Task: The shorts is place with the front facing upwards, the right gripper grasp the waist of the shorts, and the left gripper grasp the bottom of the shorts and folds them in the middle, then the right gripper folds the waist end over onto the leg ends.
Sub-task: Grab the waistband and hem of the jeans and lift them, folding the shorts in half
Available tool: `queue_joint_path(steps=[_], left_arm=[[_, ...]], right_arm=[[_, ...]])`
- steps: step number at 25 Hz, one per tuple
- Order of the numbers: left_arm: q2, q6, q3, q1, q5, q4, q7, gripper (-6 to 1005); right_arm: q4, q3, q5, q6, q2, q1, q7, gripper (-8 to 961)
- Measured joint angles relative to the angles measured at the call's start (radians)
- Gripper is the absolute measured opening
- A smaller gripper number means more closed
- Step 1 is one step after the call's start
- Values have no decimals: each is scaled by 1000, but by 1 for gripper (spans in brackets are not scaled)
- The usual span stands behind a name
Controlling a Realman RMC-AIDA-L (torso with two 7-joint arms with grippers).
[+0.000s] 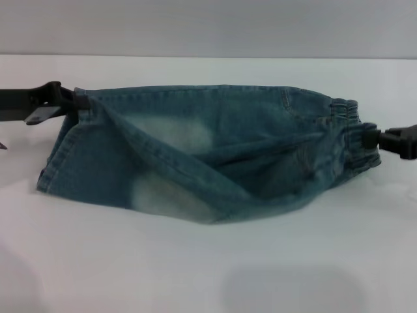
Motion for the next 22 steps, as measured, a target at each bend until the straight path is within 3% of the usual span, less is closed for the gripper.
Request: queue_joint_path(steps=[9,22], left_arm=[[-1,-63,0,0,-1,5,-6,18],[6,-150,6,34,8,5,-16,18]], right_arm=[[91,58,73,159,28,22,11,-1],[96,67,122,217,24,32,35,-1]])
